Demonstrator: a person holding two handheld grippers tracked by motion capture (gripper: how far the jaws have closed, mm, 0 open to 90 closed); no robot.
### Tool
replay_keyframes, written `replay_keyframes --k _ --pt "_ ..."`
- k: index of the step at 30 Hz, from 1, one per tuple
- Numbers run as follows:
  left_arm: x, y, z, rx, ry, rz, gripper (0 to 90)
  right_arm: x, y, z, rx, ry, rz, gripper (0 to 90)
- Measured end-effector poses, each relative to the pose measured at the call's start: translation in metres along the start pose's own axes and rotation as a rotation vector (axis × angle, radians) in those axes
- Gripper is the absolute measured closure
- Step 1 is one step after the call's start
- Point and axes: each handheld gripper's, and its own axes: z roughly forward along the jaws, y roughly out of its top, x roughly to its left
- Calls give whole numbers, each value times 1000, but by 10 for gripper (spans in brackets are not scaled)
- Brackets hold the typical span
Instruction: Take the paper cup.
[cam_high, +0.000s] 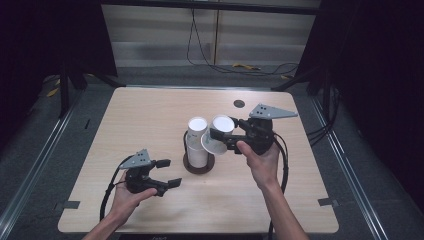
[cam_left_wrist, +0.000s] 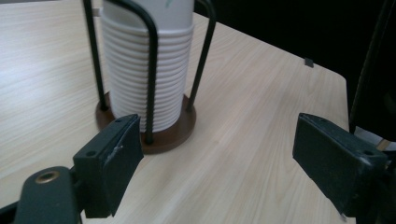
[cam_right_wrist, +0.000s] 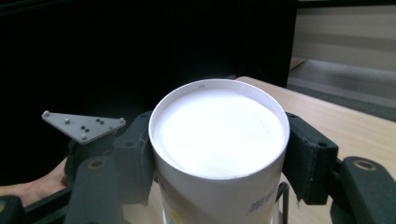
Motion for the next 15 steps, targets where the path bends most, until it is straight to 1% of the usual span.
replay_keyframes --k 2,4,5,7,8,10,11,13,15 --pt "-2 4 3 1 -10 12 159 1 -4 -1 17 -1 2 352" --pt "-4 8 5 -9 -18 15 159 2 -9 -2 32 18 11 352" --pt "-5 10 6 -5 -20 13 159 3 -12 -1 41 33 12 352" --pt "-6 15 9 0 -25 31 159 3 -16 0 58 22 5 352" --pt "-7 18 10 -5 -26 32 159 2 -22 2 59 37 20 352" --pt "-8 24 10 -20 -38 41 159 1 -24 3 63 40 20 352" --pt "-9 27 10 -16 -36 50 160 2 -27 4 68 40 23 352" --pt "-10 31 10 -19 -40 52 159 1 -31 6 79 44 25 353" --pt "-10 34 10 -26 -41 53 159 2 -37 9 102 45 18 353"
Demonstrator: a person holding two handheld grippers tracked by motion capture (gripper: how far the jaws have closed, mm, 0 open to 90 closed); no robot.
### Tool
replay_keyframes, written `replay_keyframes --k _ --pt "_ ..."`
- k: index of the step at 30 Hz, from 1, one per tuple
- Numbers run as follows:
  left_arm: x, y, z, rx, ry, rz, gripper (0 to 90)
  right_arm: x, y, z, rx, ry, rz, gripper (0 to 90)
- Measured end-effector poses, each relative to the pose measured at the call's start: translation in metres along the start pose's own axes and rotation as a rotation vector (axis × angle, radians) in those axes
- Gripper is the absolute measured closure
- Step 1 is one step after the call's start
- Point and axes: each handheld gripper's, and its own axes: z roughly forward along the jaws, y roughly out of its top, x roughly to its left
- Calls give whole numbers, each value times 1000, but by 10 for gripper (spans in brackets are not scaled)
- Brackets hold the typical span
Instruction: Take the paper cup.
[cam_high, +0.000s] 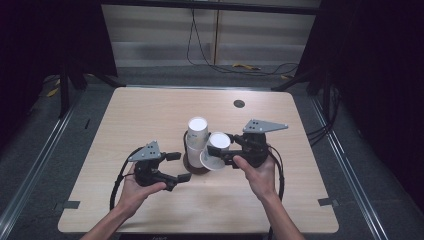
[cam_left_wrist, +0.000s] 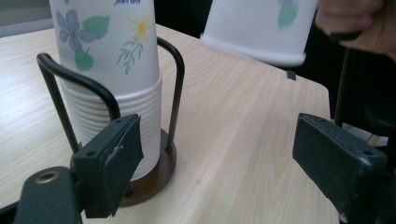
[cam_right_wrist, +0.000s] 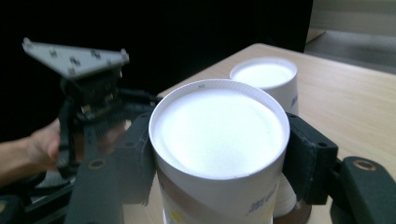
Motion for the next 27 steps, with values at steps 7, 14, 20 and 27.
replay_keyframes --k 7,14,20,27 --pt "-5 -1 4 -7 -17 11 158 1 -14 10 42 18 16 353" --pt "-6 -5 5 -5 -29 13 159 1 -22 15 49 36 24 353" --pt "-8 -7 7 -1 -39 27 160 3 -27 22 60 51 23 353" --pt "-8 -13 12 11 -52 29 160 10 -29 32 60 67 1 354"
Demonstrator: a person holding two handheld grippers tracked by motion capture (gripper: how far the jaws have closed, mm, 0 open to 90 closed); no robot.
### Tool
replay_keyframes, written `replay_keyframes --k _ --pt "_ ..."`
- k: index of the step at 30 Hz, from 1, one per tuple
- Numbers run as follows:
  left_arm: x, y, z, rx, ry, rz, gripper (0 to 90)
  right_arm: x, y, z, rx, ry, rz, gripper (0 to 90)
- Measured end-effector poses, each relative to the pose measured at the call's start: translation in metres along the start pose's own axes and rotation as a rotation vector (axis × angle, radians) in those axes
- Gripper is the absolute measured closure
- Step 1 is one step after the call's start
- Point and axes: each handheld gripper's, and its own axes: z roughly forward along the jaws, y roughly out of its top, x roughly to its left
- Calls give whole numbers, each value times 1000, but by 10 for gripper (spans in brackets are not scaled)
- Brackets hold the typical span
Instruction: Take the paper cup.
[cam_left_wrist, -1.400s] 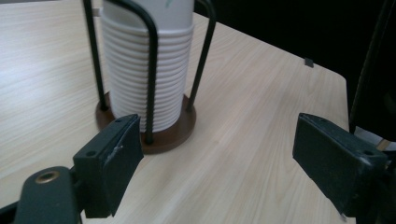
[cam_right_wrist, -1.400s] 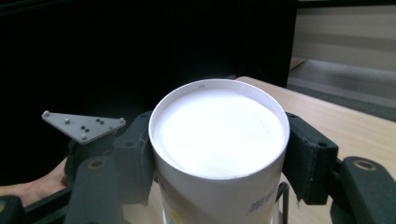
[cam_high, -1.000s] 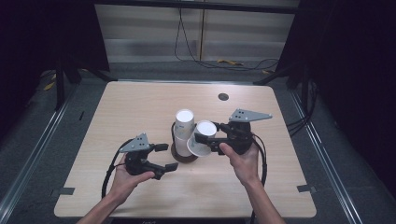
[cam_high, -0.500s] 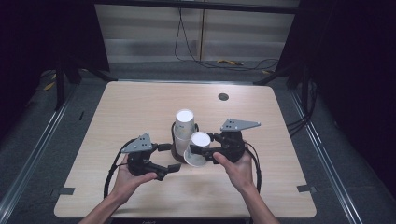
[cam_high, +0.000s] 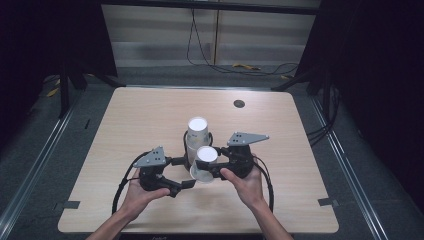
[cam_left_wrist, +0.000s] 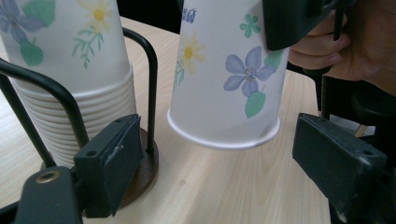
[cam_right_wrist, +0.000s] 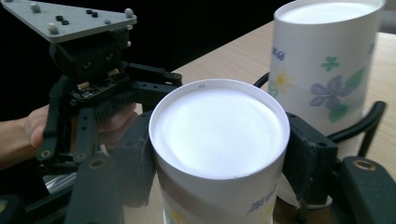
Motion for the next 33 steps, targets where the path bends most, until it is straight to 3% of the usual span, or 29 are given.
replay_keyframes --k 11,23,33 --pt "-3 -3 5 -1 -12 8 170 7 -4 15 20 46 -3 354" --pt "-3 -6 8 6 -23 -10 165 14 -4 25 20 80 -6 354" --pt "-3 -5 5 -1 -34 11 249 14 -3 26 9 96 -2 354"
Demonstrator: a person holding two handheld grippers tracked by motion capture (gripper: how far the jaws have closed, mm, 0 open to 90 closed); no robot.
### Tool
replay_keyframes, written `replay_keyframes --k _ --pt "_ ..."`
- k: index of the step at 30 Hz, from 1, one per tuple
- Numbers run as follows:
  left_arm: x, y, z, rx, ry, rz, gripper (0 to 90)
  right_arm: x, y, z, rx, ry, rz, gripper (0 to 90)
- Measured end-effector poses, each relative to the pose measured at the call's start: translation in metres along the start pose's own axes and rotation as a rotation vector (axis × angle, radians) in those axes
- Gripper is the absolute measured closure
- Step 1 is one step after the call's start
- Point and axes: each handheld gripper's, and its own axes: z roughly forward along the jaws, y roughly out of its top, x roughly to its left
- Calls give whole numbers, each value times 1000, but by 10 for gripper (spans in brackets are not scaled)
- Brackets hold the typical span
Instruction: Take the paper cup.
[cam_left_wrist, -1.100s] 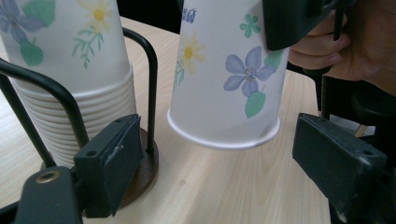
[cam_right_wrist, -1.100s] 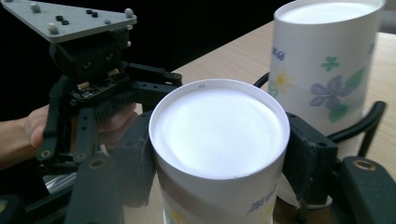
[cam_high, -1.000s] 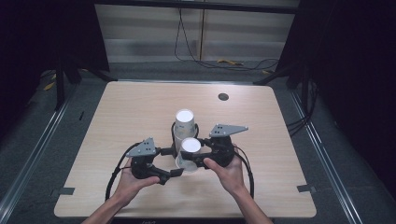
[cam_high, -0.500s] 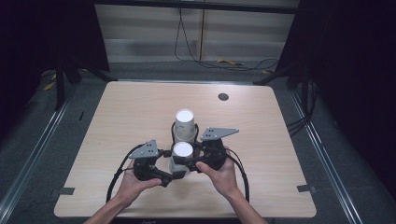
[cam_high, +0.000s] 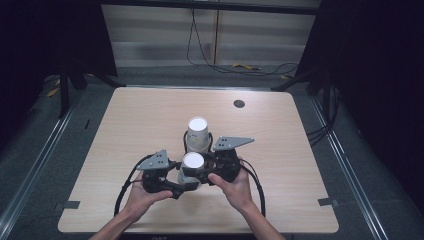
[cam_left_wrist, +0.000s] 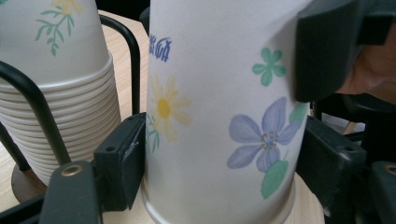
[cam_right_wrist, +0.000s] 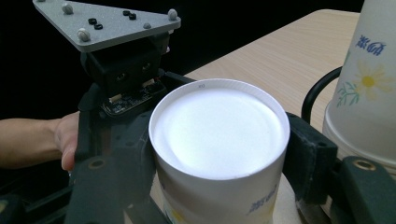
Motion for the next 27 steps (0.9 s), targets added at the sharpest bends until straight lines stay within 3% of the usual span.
replay_keyframes --k 8,12,16,22,27 --pt "-2 3 -5 11 2 25 279 -1 1 -1 -3 23 11 337" --pt "0 2 -5 21 10 28 287 -2 0 -2 -10 5 6 320" --pt "2 2 -7 14 13 17 286 -3 0 -1 -14 2 13 263" --pt "4 2 -11 25 35 15 281 -3 1 -3 -6 10 22 238" --pt "10 0 -15 29 45 -11 281 -5 2 -8 -2 14 25 217"
